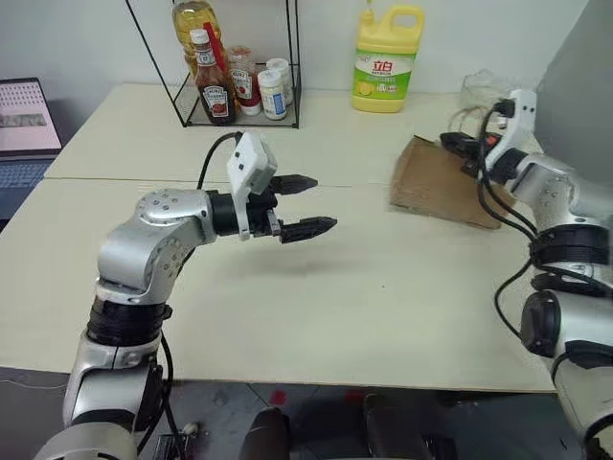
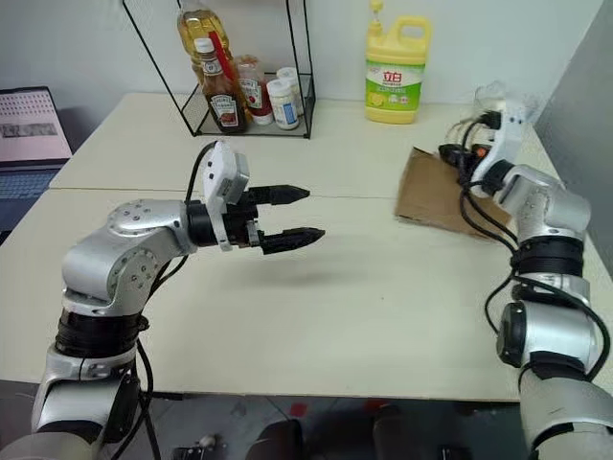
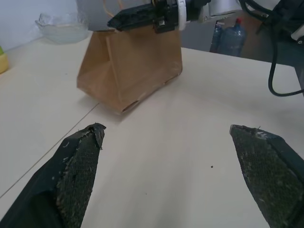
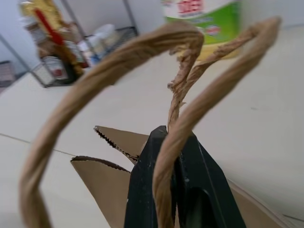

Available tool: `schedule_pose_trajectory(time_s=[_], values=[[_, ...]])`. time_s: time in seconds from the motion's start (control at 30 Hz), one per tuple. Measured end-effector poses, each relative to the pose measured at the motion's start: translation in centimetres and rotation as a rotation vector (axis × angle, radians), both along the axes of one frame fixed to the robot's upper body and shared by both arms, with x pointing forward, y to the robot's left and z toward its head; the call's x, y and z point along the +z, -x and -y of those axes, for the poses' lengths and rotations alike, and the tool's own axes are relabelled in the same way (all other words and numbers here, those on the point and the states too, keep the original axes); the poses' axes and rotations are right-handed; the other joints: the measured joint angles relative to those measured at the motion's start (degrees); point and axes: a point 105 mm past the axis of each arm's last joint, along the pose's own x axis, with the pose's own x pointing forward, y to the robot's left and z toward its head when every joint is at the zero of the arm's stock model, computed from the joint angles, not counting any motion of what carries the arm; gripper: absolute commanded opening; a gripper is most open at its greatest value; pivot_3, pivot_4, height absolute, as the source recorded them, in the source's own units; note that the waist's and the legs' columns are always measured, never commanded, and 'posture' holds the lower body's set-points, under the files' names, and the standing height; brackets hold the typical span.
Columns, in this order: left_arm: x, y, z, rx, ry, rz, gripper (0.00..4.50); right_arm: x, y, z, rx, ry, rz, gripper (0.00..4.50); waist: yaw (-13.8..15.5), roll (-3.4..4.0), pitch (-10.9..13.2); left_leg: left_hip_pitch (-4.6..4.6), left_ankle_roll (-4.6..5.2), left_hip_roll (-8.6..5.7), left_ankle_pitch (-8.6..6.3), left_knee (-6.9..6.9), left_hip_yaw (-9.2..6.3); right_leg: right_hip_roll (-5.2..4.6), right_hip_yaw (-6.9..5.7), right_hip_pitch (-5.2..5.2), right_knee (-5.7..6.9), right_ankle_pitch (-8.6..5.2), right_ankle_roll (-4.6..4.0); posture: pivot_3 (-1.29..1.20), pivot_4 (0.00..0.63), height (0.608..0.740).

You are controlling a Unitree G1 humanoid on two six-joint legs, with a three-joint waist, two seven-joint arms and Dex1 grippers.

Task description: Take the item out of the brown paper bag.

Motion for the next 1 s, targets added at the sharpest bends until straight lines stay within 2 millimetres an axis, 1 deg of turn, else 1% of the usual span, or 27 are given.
schedule_pose_trajectory(time_s=[0.1,0.13,0.27,0.37,0.5,0.6,0.73,0.83,1.0], values=[[-0.4,0.4,-1.2,0.091,0.032,-0.022,4.50,0.6,0.5,-4.1,0.085,-0.013,0.021,0.03,0.18,0.01,0.01,-0.05,0.00,0.01,0.00,0.31,-0.07,0.02,-0.04,0.03,0.08,0.00,0.00,0.00,0.150,0.740],[-0.5,0.6,-1.5,0.111,0.040,-0.028,4.50,0.5,0.6,-4.9,0.100,-0.017,0.020,0.03,0.26,0.03,0.01,-0.09,0.01,0.00,-0.01,0.46,-0.07,0.01,-0.05,0.08,0.11,0.00,0.00,0.00,0.150,0.740],[-0.1,1.9,-3.0,0.230,0.086,-0.033,4.50,-1.0,0.8,-10.2,0.182,-0.020,-0.019,0.03,0.41,0.03,0.02,-0.09,0.19,-0.03,-0.10,0.68,-0.11,0.01,-0.03,0.17,0.13,0.04,0.08,0.00,0.150,0.740],[-0.2,2.7,-3.9,0.292,0.098,-0.038,4.50,-1.5,0.5,-12.7,0.212,-0.010,-0.042,0.03,0.66,0.03,0.02,-0.04,0.24,-0.03,-0.07,0.75,-0.13,0.02,-0.05,0.17,0.32,0.05,0.10,0.00,0.150,0.740],[-0.9,3.4,-5.7,0.390,0.095,-0.053,4.50,-1.5,0.2,-14.9,0.226,0.016,-0.039,0.03,0.66,0.03,0.02,-0.02,0.24,-0.02,-0.07,0.74,-0.15,0.04,-0.05,0.14,0.39,0.05,0.09,0.00,0.150,0.740],[-0.9,3.7,-6.6,0.443,0.090,-0.049,4.50,-2.2,0.1,-16.1,0.232,0.040,-0.051,0.03,0.69,0.03,0.02,-0.03,0.24,-0.03,-0.07,0.73,-0.15,0.04,-0.06,0.14,0.40,0.05,0.09,0.00,0.150,0.740],[-0.9,4.2,-7.2,0.471,0.085,-0.044,4.50,-2.7,0.3,-17.2,0.232,0.054,-0.064,0.03,0.67,0.03,0.02,-0.02,0.24,-0.02,-0.07,0.72,-0.15,0.04,-0.06,0.12,0.39,0.05,0.09,0.00,0.150,0.740],[-0.9,4.3,-7.5,0.493,0.078,-0.042,4.50,-2.8,0.4,-17.8,0.227,0.066,-0.065,0.03,0.64,0.04,0.02,-0.02,0.24,-0.01,-0.07,0.73,-0.15,0.05,-0.06,0.12,0.41,0.05,0.09,0.00,0.150,0.740],[-0.9,4.6,-7.9,0.502,0.073,-0.049,4.50,-2.6,0.9,-19.5,0.227,0.082,-0.060,0.03,0.46,0.04,0.03,0.00,0.24,0.01,-0.07,0.71,-0.14,0.07,-0.05,0.07,0.49,0.05,0.09,0.00,0.150,0.740]])
